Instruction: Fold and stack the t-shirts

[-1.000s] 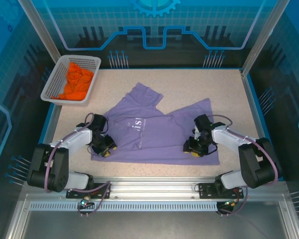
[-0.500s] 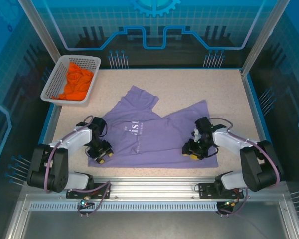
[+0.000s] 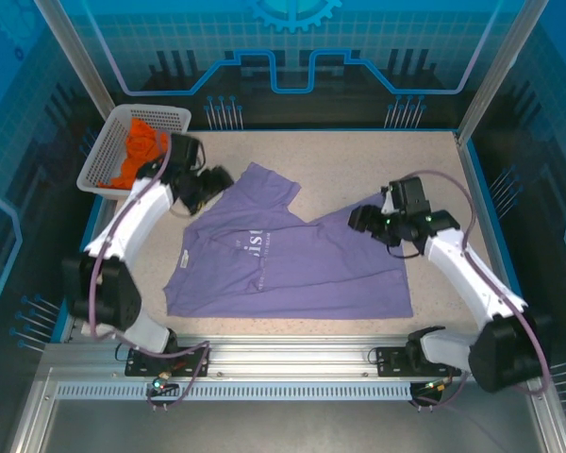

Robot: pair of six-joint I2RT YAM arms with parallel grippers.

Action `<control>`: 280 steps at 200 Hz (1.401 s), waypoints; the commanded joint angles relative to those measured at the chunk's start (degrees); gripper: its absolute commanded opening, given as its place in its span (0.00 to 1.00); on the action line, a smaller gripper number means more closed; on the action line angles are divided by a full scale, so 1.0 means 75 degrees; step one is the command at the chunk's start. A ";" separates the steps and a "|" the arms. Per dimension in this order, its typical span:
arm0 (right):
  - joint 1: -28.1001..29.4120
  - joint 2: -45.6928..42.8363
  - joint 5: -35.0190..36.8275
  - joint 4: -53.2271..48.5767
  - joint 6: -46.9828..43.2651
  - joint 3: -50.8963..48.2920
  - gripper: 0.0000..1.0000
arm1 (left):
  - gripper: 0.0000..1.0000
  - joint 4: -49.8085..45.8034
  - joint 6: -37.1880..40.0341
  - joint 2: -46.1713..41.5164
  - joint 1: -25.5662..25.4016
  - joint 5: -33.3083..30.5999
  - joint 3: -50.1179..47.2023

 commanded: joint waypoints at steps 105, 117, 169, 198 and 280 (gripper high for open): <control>-0.2125 0.3889 0.0730 -0.0604 -0.0721 0.3481 0.62 | 0.73 -0.0357 0.2538 0.8441 0.0018 0.0415 0.9334; -0.2131 0.4030 0.0630 -0.0704 -0.0767 0.3653 0.62 | 0.69 -0.0099 0.2593 0.8607 0.0016 0.0477 0.9331; -0.2133 0.4191 0.0210 -0.0564 -0.0502 0.3505 0.61 | 0.60 -0.0059 0.3345 0.8877 -0.0163 0.0430 0.9326; -0.2126 0.4345 0.0131 -0.0575 -0.0422 0.3441 0.61 | 0.56 -0.0279 0.3527 0.8865 -0.0319 0.0477 0.9265; -0.2127 0.4504 -0.0215 -0.0494 -0.0426 0.3674 0.61 | 0.56 -0.0833 0.3212 0.8796 -0.0464 -0.0462 0.8936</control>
